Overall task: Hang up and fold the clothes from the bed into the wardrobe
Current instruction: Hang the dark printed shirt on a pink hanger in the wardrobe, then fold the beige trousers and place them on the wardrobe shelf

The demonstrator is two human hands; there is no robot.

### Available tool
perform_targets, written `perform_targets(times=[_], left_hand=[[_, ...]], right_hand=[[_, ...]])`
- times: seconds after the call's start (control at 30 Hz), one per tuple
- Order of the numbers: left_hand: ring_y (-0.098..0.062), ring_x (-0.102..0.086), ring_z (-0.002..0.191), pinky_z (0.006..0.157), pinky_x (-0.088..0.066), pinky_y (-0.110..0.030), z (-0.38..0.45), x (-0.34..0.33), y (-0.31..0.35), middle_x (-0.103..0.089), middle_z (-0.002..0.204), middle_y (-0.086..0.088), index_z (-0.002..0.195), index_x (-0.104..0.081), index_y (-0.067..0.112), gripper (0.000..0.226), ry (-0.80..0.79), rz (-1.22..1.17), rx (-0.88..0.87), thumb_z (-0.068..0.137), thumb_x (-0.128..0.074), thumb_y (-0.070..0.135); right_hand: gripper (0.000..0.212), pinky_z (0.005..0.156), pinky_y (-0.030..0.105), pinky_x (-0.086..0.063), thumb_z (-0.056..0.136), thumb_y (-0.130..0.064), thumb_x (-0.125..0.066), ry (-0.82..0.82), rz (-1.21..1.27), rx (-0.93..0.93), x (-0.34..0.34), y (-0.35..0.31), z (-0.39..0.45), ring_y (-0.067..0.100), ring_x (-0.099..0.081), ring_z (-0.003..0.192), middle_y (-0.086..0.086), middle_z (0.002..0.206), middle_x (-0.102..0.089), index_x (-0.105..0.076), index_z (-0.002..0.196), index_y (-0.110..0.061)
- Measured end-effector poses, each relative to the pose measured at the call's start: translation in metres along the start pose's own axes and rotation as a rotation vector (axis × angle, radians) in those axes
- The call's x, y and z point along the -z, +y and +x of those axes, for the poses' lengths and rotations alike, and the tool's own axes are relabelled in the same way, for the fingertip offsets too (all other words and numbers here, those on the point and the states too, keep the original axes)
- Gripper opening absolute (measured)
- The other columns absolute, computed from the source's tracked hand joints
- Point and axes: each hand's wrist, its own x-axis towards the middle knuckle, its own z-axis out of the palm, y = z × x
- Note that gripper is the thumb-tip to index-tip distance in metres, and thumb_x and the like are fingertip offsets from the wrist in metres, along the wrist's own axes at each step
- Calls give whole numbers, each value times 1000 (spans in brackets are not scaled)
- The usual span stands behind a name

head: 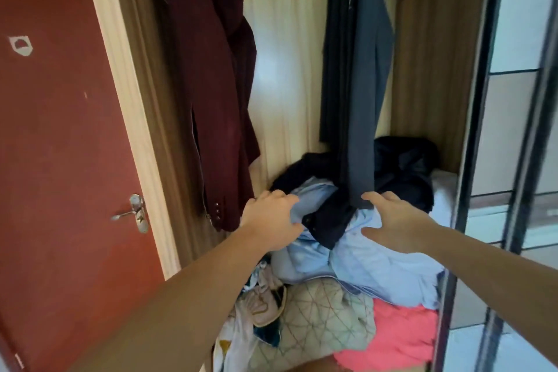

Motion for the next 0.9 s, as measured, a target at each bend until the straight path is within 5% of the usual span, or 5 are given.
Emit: perform_targets(times=[0.2,0.33,0.43,0.9], left_hand=[[-23,-44,127,102,-42,-40,6,-29,10,-52,137,4,137,-48,32,55,3,-161,-158,84,-57,43],[-24,-52,117,90,-49,-40,2,-67,8,-58,123,4,128,-55,33,55,-57,-324,-310,75,-53,48],[-24,-48,124,97,-45,-39,-10,-91,14,-52,137,6,137,-49,35,58,-115,-405,-395,81,-60,44],[-20,-43,131,102,-44,-42,-163,-64,171,-45,144,7,141,-44,34,56,-303,-602,-1052,87,-57,43]], right_hand=[[72,97,43,-45,88,-52,-55,59,-157,-239,-1,15,-54,29,-47,124,2,142,-37,-21,148,-31],[72,101,44,-43,88,-52,-55,86,-168,-436,-20,1,-104,30,-45,128,3,144,-37,-22,149,-32],[72,101,47,-44,89,-55,-55,79,-191,-548,-35,-15,-148,29,-46,127,3,147,-37,-22,149,-32],[73,94,34,-52,88,-52,-59,299,-88,-1163,-29,-130,-436,21,-54,116,-2,150,-32,-24,149,-34]])
